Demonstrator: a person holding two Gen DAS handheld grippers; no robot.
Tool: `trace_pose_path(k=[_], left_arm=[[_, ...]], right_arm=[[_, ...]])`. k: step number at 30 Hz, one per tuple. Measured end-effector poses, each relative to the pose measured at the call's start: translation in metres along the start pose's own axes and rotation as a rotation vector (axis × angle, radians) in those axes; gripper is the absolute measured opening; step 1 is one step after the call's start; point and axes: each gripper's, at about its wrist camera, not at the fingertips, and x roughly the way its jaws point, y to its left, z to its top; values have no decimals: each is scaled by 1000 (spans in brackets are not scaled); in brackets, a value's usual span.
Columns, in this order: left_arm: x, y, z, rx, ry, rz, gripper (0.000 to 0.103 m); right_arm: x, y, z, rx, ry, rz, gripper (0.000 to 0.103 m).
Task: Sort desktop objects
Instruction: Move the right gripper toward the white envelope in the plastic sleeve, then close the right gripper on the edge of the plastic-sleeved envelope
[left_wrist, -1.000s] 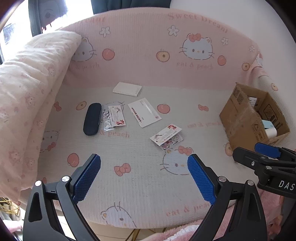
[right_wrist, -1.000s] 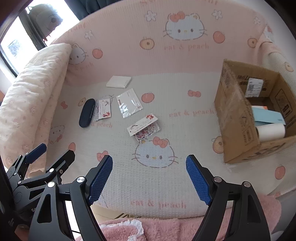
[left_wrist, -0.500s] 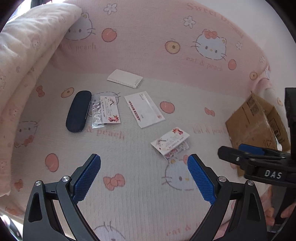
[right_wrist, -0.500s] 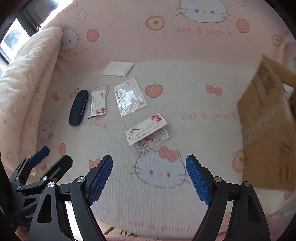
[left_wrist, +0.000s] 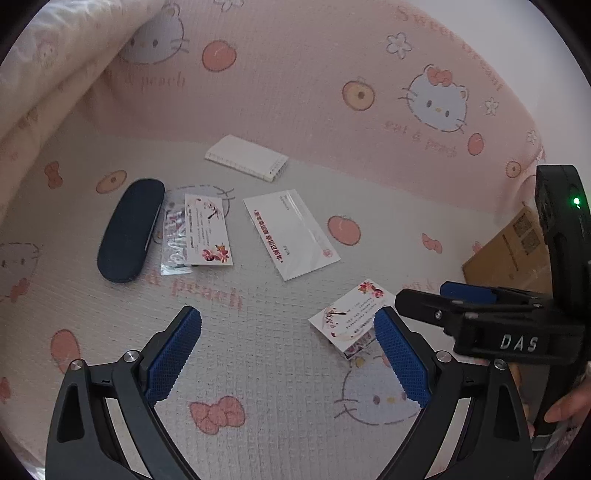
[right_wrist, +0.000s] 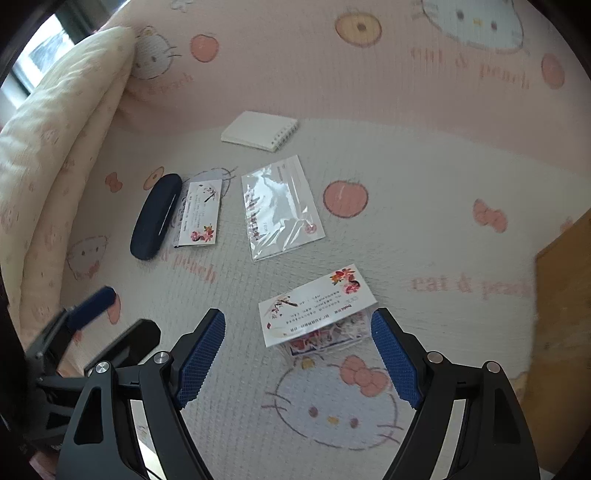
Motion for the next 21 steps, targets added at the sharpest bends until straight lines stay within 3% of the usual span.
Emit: trace_pose_path(k=[6,12,18,21], left_arm=[[28,11,1,-40,12,-19,96],[54,28,5,-205,30,-114,91],[77,30,12,-256,24,-70,87],[86,27,15,-253,15,-53,87]], right_arm=[[21,-8,12,0,-9,4,80],[39,-11,22,-54,-50,-6,79],[65,-15,38,-69,-57,27,77],[76,-24,46,-35,-57,63,65]])
